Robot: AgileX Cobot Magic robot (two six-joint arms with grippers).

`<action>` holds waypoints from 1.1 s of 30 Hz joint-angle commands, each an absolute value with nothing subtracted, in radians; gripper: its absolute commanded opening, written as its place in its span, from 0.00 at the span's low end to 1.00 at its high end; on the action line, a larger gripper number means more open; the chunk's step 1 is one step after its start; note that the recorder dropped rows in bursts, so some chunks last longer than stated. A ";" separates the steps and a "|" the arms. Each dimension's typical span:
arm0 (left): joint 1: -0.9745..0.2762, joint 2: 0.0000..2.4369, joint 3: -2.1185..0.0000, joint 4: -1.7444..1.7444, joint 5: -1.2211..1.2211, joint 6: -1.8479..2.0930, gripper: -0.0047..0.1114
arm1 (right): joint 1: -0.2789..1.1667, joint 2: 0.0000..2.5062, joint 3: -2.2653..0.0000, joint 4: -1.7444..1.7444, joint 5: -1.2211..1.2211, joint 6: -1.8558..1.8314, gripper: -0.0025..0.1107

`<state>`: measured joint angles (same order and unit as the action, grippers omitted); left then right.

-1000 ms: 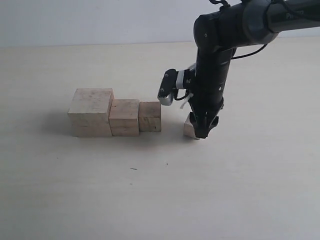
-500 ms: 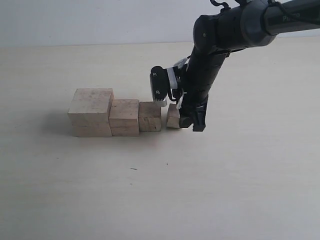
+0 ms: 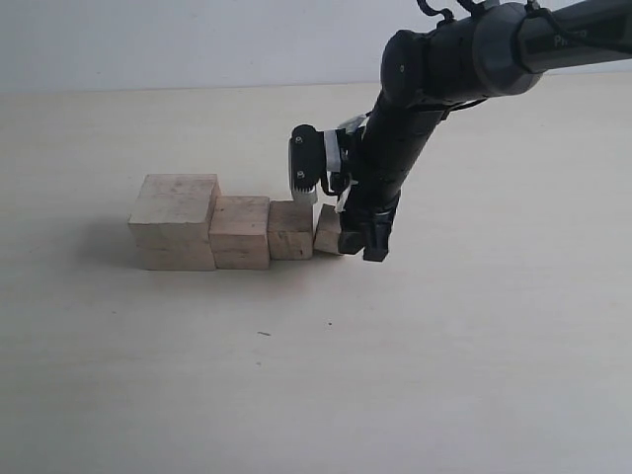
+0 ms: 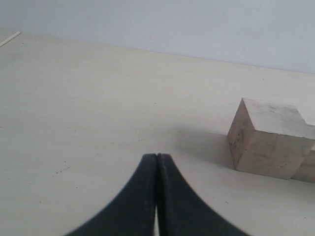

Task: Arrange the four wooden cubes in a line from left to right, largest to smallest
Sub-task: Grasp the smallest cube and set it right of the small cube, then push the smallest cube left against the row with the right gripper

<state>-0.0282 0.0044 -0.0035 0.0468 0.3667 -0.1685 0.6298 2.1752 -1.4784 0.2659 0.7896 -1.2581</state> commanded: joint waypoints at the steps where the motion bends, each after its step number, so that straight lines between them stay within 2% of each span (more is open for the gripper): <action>1: -0.034 0.000 0.000 0.042 0.357 -0.165 0.04 | 0.629 2.182 -1.473 0.280 0.797 -1.253 0.14; 4: -0.034 0.000 0.000 0.042 0.357 -0.165 0.04 | 0.629 2.182 -1.473 0.280 0.799 -1.253 0.37; 8: -0.034 0.000 0.000 0.042 0.357 -0.165 0.04 | 0.629 2.182 -1.473 0.282 0.784 -1.207 0.59; 10: -0.034 0.000 0.000 0.042 0.357 -0.165 0.04 | 0.629 2.171 -1.473 0.282 0.780 -1.191 0.63; 16: -0.034 0.000 0.000 0.042 0.357 -0.165 0.04 | 0.629 2.089 -1.473 0.143 0.794 -0.949 0.63; 18: -0.034 0.000 0.000 0.042 0.357 -0.165 0.04 | 0.629 2.073 -1.473 0.056 0.822 -0.799 0.60; 20: -0.034 0.000 0.000 0.042 0.357 -0.165 0.04 | 0.629 2.073 -1.473 0.000 0.833 -0.702 0.50; 28: -0.034 0.000 0.000 0.042 0.357 -0.165 0.04 | 0.629 2.110 -1.473 0.020 0.813 -0.697 0.31; 33: -0.034 0.000 0.000 0.042 0.357 -0.165 0.04 | 0.629 2.111 -1.473 0.072 0.815 -0.696 0.09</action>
<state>-0.0282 0.0044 -0.0035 0.0468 0.3667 -0.1685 0.6298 2.1132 -1.4766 0.0432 0.8192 -0.7010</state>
